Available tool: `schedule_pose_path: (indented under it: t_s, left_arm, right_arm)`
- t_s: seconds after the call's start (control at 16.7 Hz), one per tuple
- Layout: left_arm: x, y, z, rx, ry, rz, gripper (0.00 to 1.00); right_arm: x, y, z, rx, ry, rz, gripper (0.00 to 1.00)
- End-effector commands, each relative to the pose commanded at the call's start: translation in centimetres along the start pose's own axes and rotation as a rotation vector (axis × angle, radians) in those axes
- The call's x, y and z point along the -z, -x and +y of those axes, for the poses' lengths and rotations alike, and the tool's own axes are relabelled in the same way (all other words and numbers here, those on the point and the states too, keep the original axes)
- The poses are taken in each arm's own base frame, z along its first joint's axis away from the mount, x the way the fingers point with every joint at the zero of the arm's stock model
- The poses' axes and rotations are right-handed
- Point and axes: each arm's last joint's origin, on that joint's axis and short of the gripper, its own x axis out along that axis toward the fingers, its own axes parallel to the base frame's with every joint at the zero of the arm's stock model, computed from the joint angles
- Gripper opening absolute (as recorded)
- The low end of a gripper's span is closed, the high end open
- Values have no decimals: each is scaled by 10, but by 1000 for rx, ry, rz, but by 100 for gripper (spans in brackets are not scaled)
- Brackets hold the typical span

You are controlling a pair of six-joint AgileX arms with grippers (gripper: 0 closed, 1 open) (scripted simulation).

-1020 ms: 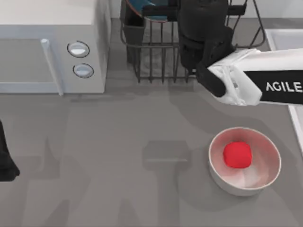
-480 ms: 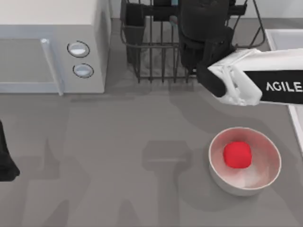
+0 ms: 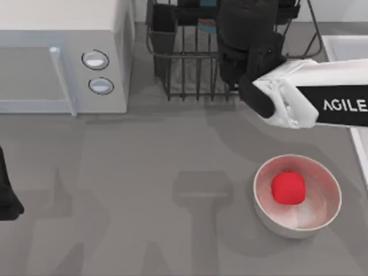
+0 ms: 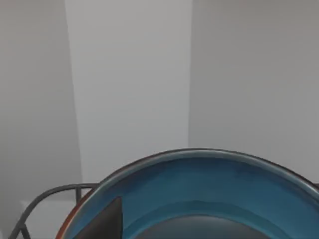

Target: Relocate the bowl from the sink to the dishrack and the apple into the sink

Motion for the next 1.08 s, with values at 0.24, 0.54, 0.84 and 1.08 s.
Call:
schedule_pose_path:
  t_s: [0.24, 0.54, 0.84, 1.08]
  left_arm:
    - [0, 0, 0, 0, 0, 0, 100]
    - [0, 0, 0, 0, 0, 0, 100]
    - [0, 0, 0, 0, 0, 0, 100]
    - [0, 0, 0, 0, 0, 0, 100]
  right_arm:
    - [-4, 2, -8, -7, 3, 3, 100]
    - [-27, 32, -76, -56, 27, 41, 100]
    - [-47, 118, -168, -119, 21, 65, 100]
    - [-29, 198, -223, -128, 3, 48, 100]
